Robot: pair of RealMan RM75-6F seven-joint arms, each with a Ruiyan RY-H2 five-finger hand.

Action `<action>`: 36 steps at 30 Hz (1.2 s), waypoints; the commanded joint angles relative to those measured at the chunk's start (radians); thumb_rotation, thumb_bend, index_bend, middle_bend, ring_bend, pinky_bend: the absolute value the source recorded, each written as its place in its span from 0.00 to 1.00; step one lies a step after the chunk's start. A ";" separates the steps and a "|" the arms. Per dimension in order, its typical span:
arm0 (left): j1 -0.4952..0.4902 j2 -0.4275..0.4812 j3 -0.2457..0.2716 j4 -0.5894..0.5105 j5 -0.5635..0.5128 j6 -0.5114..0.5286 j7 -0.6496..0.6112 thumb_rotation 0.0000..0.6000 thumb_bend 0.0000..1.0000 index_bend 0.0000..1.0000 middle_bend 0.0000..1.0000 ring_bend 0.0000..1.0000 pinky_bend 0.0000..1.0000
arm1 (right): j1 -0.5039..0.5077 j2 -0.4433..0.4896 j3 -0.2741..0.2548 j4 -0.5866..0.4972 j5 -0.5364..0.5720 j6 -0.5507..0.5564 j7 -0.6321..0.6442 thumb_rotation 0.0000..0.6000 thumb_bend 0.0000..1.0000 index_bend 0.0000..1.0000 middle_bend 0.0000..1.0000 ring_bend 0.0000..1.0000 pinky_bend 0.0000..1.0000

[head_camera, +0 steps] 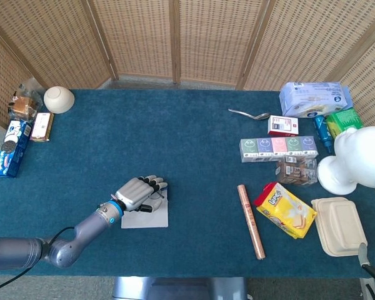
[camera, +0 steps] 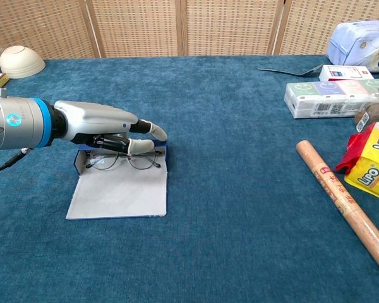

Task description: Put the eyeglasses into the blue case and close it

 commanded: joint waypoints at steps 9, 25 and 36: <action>0.000 0.004 0.013 -0.029 0.041 0.001 -0.013 0.00 0.44 0.10 0.08 0.05 0.22 | -0.006 -0.001 -0.003 0.002 -0.003 0.009 0.000 0.85 0.48 0.00 0.14 0.13 0.35; 0.019 0.031 0.045 -0.101 0.143 0.005 -0.043 0.00 0.44 0.10 0.08 0.03 0.21 | -0.015 -0.002 -0.008 -0.001 -0.018 0.026 -0.004 0.84 0.48 0.00 0.14 0.13 0.35; 0.068 0.072 0.080 -0.145 0.214 0.038 -0.079 0.00 0.44 0.10 0.08 0.02 0.21 | 0.000 -0.002 -0.007 -0.016 -0.037 0.012 -0.028 0.84 0.48 0.00 0.14 0.13 0.35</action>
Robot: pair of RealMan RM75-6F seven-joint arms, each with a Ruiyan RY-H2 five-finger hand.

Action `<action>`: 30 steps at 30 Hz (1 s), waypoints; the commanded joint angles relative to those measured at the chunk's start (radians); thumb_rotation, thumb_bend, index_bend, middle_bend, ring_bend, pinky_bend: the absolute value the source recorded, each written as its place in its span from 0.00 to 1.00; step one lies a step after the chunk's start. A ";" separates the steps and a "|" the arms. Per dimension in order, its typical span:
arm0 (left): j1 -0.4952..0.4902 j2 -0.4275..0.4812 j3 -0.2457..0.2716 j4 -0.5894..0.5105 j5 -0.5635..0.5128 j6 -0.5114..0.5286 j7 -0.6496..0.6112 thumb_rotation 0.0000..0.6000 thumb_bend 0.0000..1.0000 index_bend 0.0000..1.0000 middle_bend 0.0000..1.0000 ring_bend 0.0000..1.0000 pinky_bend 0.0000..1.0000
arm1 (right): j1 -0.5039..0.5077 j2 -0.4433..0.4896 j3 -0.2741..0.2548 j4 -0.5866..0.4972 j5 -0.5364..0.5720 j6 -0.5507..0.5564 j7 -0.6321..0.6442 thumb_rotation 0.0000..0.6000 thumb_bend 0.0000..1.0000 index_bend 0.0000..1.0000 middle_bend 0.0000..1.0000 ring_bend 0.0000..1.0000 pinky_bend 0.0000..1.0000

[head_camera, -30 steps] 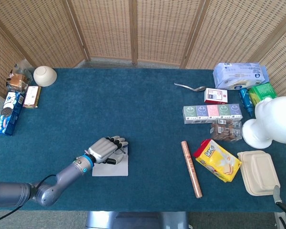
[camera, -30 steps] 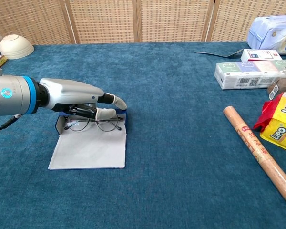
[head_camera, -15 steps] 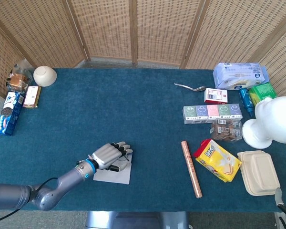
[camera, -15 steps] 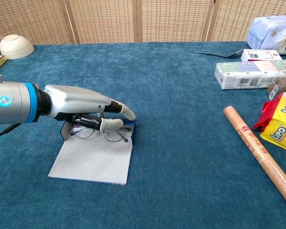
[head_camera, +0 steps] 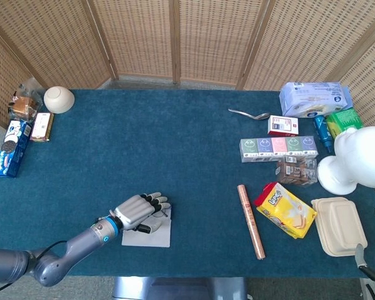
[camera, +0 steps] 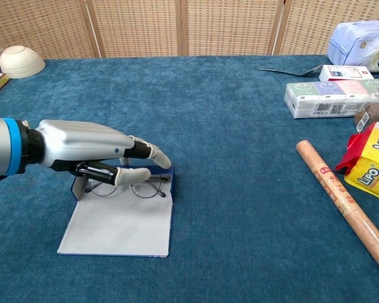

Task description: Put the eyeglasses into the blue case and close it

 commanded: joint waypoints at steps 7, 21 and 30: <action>0.017 -0.003 0.001 0.021 0.033 -0.003 -0.024 0.00 0.44 0.09 0.07 0.01 0.20 | -0.001 0.002 -0.005 -0.015 -0.016 0.006 -0.019 0.84 0.48 0.00 0.14 0.13 0.35; -0.040 -0.092 -0.055 0.080 -0.041 -0.048 0.007 0.00 0.44 0.09 0.07 0.00 0.20 | -0.022 0.007 -0.008 -0.006 -0.006 0.032 -0.006 0.83 0.48 0.00 0.14 0.13 0.35; -0.053 -0.107 -0.047 0.059 -0.024 -0.067 0.006 0.00 0.44 0.09 0.07 0.00 0.20 | -0.029 0.009 -0.010 -0.006 -0.011 0.041 -0.008 0.83 0.48 0.00 0.14 0.13 0.35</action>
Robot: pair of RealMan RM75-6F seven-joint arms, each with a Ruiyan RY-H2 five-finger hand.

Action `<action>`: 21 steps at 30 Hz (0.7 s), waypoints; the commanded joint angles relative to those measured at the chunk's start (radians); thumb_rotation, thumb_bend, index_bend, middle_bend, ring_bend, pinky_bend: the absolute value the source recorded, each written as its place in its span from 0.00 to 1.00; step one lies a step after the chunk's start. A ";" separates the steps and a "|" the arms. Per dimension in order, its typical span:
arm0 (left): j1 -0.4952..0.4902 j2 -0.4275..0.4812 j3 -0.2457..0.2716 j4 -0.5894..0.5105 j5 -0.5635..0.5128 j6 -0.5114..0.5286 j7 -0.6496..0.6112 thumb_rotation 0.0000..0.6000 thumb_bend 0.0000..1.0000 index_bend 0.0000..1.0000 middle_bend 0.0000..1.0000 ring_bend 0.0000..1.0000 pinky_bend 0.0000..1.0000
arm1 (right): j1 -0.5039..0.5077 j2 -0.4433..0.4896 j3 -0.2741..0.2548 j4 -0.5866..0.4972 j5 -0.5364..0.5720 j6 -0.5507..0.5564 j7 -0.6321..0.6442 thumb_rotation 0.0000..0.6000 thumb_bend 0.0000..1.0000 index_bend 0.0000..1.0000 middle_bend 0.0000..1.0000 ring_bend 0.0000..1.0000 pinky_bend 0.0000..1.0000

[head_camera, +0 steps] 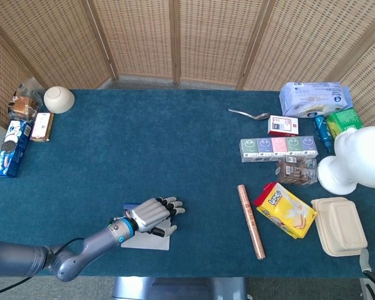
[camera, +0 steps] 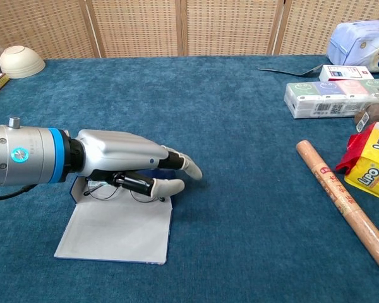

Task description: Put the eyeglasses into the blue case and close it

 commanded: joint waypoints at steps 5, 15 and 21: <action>0.009 0.023 0.017 -0.031 0.031 -0.003 -0.020 0.00 0.44 0.10 0.07 0.00 0.20 | -0.001 0.000 -0.001 -0.003 -0.005 0.001 -0.007 0.83 0.48 0.00 0.14 0.13 0.35; 0.049 0.091 0.070 -0.088 0.092 0.016 -0.042 0.00 0.44 0.09 0.07 0.00 0.20 | 0.003 0.002 -0.002 -0.013 -0.019 -0.002 -0.018 0.82 0.48 0.00 0.14 0.13 0.35; 0.086 0.140 0.104 -0.117 0.115 0.039 -0.062 0.00 0.44 0.09 0.06 0.00 0.19 | 0.010 0.000 -0.001 -0.011 -0.023 -0.009 -0.014 0.83 0.48 0.00 0.14 0.13 0.35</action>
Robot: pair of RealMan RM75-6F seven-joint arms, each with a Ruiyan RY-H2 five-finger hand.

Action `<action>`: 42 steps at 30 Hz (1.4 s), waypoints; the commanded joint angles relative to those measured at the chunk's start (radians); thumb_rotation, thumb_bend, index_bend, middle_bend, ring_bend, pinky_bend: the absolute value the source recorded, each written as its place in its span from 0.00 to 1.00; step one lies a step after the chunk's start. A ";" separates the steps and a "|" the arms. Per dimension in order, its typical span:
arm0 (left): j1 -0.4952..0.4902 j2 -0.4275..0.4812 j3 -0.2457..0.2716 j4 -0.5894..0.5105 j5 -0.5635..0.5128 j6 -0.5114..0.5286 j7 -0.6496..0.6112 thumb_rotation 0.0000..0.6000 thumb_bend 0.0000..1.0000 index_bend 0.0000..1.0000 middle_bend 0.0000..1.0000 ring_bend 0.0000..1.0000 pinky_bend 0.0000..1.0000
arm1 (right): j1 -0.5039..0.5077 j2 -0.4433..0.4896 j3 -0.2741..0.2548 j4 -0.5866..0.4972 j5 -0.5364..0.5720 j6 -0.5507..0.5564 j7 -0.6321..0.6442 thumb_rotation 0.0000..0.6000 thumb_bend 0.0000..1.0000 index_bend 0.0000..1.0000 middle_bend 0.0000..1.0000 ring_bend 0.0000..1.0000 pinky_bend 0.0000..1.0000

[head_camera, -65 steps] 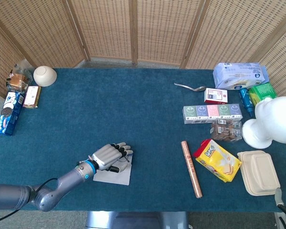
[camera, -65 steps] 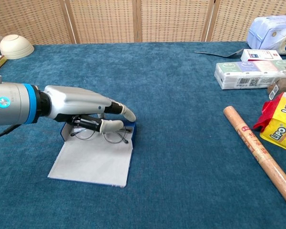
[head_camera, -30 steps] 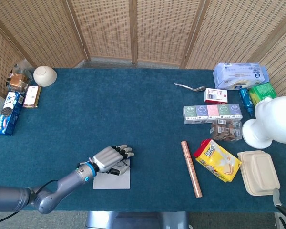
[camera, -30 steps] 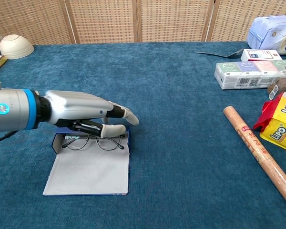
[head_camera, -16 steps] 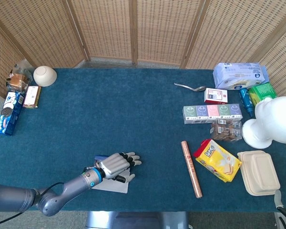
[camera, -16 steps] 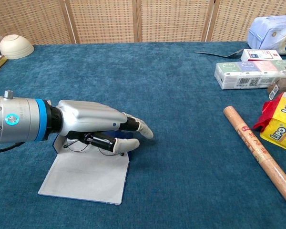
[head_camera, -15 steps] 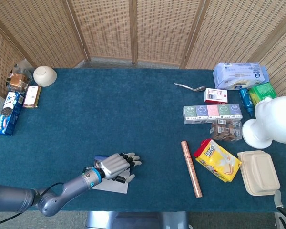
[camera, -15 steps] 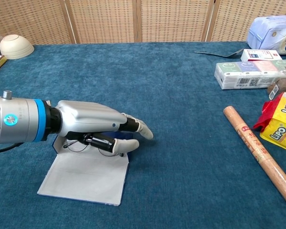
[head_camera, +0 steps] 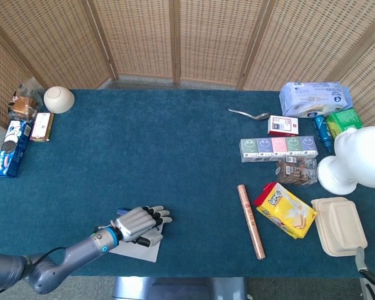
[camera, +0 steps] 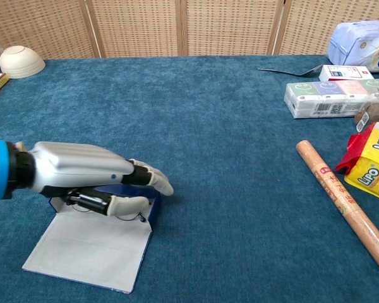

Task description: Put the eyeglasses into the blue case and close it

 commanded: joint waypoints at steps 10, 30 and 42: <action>0.048 0.044 0.033 -0.026 0.049 0.020 -0.032 0.00 0.44 0.09 0.06 0.00 0.18 | 0.011 -0.006 0.000 0.007 -0.006 -0.012 0.009 0.83 0.48 0.00 0.14 0.13 0.35; 0.101 0.066 0.071 -0.071 0.114 0.036 -0.017 0.00 0.44 0.10 0.06 0.00 0.17 | 0.018 -0.011 -0.003 0.013 -0.021 -0.013 0.013 0.82 0.48 0.00 0.14 0.13 0.35; 0.154 0.095 0.105 -0.091 0.141 0.063 -0.024 0.00 0.44 0.10 0.05 0.00 0.17 | 0.035 -0.018 -0.003 0.022 -0.027 -0.032 0.021 0.81 0.48 0.00 0.14 0.13 0.35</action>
